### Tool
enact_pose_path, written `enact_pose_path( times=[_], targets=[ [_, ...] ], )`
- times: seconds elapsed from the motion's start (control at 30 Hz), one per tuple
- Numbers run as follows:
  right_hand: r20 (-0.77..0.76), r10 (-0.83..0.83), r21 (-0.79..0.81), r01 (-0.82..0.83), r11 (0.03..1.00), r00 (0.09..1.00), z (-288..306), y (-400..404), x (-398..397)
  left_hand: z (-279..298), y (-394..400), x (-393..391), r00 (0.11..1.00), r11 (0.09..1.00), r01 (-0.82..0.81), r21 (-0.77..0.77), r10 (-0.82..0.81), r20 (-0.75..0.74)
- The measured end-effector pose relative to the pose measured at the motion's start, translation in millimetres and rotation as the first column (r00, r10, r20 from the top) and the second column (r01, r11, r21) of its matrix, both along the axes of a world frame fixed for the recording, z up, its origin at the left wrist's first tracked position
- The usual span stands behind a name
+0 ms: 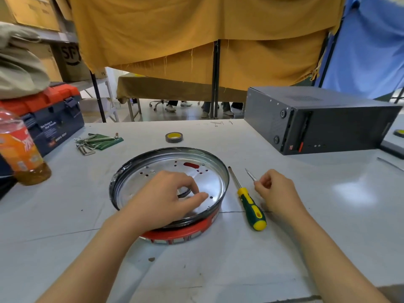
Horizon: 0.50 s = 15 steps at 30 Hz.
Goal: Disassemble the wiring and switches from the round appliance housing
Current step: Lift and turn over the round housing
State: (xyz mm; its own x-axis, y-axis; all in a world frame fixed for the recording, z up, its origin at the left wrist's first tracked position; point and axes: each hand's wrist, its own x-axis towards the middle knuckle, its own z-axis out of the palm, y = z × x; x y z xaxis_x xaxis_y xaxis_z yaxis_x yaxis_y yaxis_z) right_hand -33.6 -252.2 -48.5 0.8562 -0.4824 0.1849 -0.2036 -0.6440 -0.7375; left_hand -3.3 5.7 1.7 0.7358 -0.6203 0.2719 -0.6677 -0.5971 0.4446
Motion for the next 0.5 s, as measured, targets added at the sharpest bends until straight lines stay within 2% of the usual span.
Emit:
enact_pose_path(
  times=[0.03, 0.1, 0.27, 0.5],
  targets=[
    [0.048, 0.014, 0.078, -0.018, 0.997, 0.999, 1.8, 2.6, 0.2, -0.3, 3.4, -1.7, 1.000, 1.000, 0.001, 0.005, -0.001, 0.011],
    [0.101, 0.031, 0.130, -0.044, 0.991, 0.994, 3.6, 8.1, 1.5, -1.0, 11.8, -5.2, 1.000, 1.000, 0.018, 0.023, -0.019, 0.021],
    [-0.021, -0.122, -0.019, 0.121, 0.992, 0.992, -0.3, 9.5, 10.6, -2.4, 28.8, -8.5, 0.997, 0.995, 0.078, 0.057, -0.079, 0.010],
    [-0.120, -0.236, -0.065, 0.230, 0.971, 0.964, -7.7, 9.5, 12.1, -5.7, 22.1, -13.4, 0.986, 0.987, 0.122, 0.105, -0.132, 0.101]
  ],
)
